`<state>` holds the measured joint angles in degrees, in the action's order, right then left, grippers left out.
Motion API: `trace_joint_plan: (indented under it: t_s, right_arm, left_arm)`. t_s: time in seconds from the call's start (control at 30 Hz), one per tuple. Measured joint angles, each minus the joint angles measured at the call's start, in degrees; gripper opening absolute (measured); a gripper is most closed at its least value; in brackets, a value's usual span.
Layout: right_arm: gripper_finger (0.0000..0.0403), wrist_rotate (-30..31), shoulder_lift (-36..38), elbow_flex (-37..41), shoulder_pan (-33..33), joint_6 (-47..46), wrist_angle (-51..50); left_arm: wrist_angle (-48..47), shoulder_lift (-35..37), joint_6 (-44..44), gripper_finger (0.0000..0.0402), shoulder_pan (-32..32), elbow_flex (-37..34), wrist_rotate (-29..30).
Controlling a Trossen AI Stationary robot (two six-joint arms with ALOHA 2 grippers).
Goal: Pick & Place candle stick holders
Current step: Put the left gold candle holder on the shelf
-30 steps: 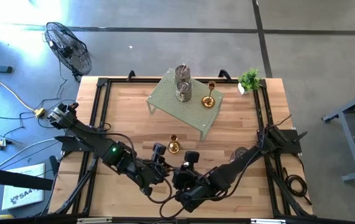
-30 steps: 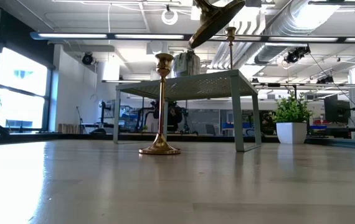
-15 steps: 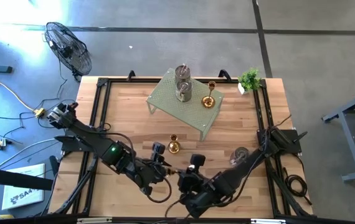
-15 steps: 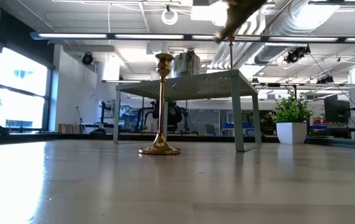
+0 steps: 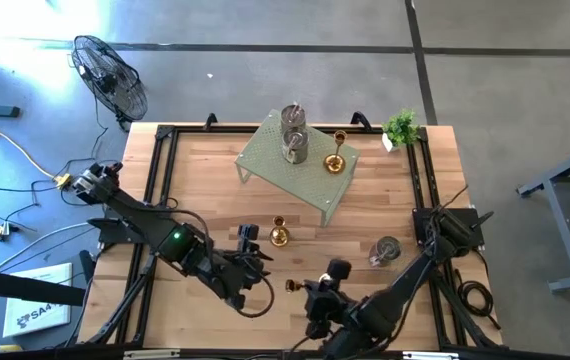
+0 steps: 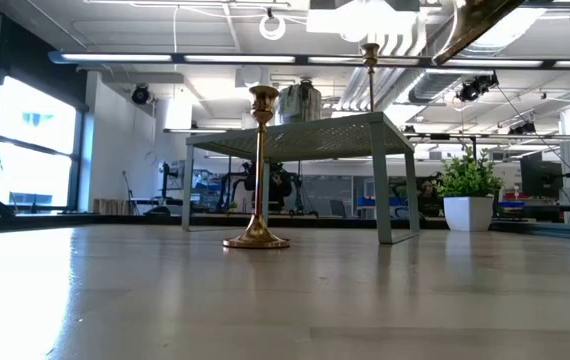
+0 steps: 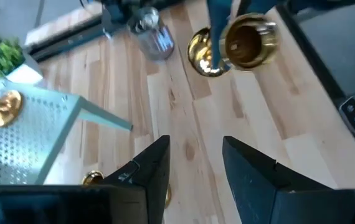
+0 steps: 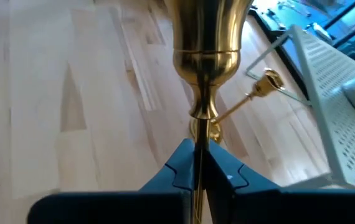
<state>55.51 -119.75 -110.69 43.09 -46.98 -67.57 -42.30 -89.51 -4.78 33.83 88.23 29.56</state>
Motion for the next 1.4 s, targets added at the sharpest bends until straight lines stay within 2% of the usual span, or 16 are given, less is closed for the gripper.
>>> trace_joint_plan:
  t_s: [0.17, 0.33, 0.4, 0.5, 0.7, 0.9, 1.1, 1.4]
  right_arm:
    - [0.0008, 6.8, 0.4, 0.0, 3.5, -7.0, -5.1]
    - [0.0008, 14.3, 2.8, 0.0, 8.0, -16.8, -12.4]
    - [0.0008, 18.2, 3.8, 0.0, 9.8, -19.9, -14.7]
    - [0.0008, 23.5, 5.0, 0.0, 12.0, -23.0, -17.3]
    - [0.0008, 31.5, 7.0, 0.0, 13.2, -23.5, -19.3]
    - [0.0008, 32.9, 12.0, 0.0, 12.3, -23.1, -22.3]
    - [0.0008, 34.6, 17.9, 0.0, 9.0, -16.5, -22.5]
    - [0.0008, 34.0, 24.3, 0.0, -1.1, -7.9, -22.5]
  left_arm:
    - [1.1, 3.1, 1.7, 0.0143, 2.7, -1.0, 2.8]
    - [5.0, 10.3, 2.1, 0.0143, 3.3, -6.9, 4.3]
    - [8.7, 14.5, 2.7, 0.0143, 3.3, -11.8, 4.2]
    - [19.4, 22.0, 5.2, 0.0143, 3.3, -21.7, 3.5]
    - [39.6, 36.9, 9.4, 0.0143, 3.3, -42.3, -2.3]
    - [50.0, 46.9, 9.7, 0.0143, 3.3, -55.8, -3.0]
    - [56.3, 51.4, 13.4, 0.0143, 1.9, -63.2, -12.6]
    - [56.3, 52.3, 10.8, 0.0143, -11.0, -66.5, -30.4]
